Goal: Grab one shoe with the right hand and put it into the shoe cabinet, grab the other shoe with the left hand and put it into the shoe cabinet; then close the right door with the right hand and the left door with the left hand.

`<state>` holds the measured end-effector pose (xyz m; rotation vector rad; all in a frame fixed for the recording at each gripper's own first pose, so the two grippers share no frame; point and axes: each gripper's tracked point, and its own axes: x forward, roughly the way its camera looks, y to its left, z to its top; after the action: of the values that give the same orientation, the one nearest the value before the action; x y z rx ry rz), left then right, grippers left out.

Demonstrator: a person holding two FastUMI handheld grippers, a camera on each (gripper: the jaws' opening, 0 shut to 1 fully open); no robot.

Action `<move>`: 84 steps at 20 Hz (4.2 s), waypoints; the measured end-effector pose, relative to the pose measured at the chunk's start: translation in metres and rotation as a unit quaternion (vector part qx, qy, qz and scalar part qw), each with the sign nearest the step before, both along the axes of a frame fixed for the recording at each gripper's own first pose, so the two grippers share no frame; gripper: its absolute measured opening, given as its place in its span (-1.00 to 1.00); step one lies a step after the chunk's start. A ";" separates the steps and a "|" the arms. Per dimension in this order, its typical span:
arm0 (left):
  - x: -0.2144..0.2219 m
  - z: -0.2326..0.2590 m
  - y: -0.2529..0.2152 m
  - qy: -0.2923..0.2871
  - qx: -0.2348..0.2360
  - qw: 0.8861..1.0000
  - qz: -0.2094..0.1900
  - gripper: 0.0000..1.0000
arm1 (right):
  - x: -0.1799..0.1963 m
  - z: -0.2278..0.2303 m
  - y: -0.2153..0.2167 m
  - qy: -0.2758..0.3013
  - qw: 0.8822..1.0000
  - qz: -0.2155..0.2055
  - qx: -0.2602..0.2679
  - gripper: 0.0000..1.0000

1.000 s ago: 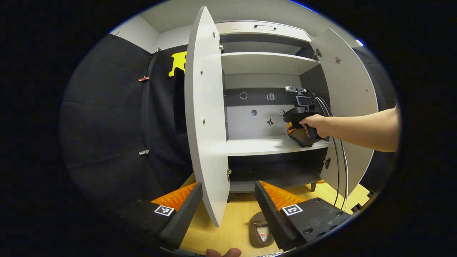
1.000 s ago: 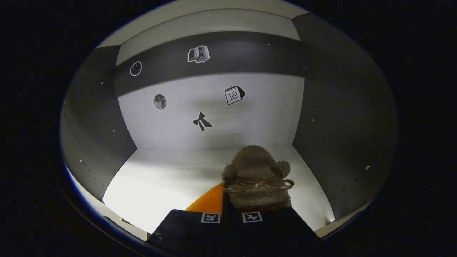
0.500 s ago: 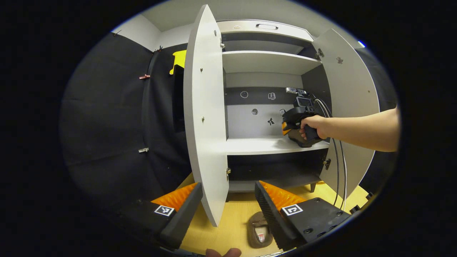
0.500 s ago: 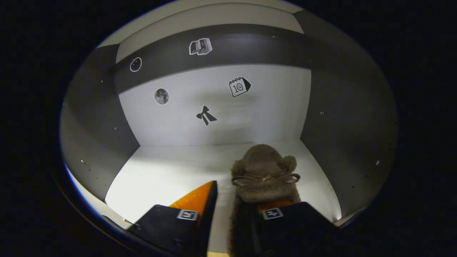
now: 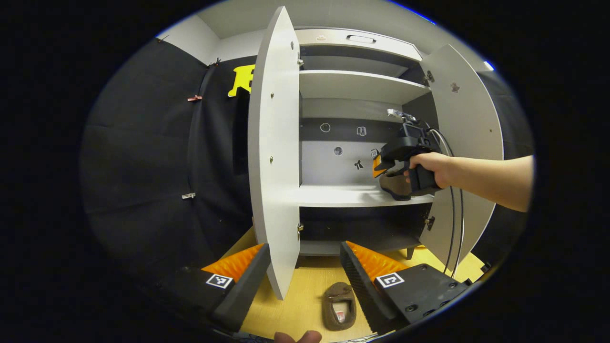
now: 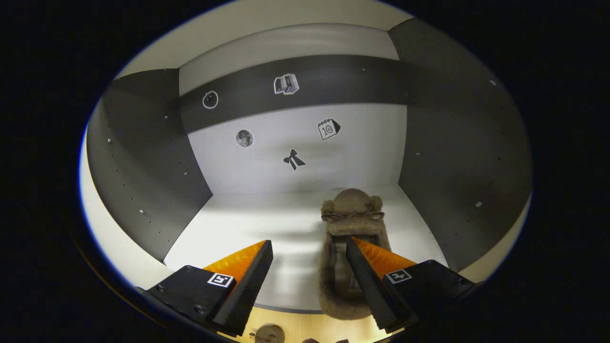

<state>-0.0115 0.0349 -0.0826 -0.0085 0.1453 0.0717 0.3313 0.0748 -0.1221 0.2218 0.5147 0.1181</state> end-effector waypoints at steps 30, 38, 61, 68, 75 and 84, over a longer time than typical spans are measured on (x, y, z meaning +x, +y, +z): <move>0.068 -0.324 -0.050 0.266 -0.020 0.957 -0.112 0.46 | -0.290 0.100 -0.068 -0.193 0.978 -0.014 -0.075 0.97; 0.104 -0.347 -0.058 0.230 0.035 0.964 -0.128 -0.03 | -0.308 0.083 -0.103 -0.165 0.978 -0.037 -0.120 0.96; 0.107 -0.074 -0.079 0.207 -0.012 0.975 -0.081 -0.87 | -0.337 0.080 -0.144 -0.153 0.983 -0.051 -0.086 0.96; 0.183 0.027 -0.079 0.153 -0.018 0.987 -0.041 -0.87 | -0.345 0.070 -0.166 -0.140 0.985 -0.061 -0.085 0.96; 0.284 0.060 -0.078 0.138 0.000 0.990 -0.005 -0.87 | -0.345 0.073 -0.195 -0.144 0.982 -0.076 -0.095 0.96; 0.401 0.036 -0.074 0.158 0.065 0.985 0.025 -0.87 | -0.341 0.070 -0.245 -0.145 0.978 -0.101 -0.107 0.96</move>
<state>0.3896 -0.0388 -0.0466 0.1293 0.4582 0.1325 -0.0094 -0.1705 -0.0519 0.0438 0.2101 -0.1030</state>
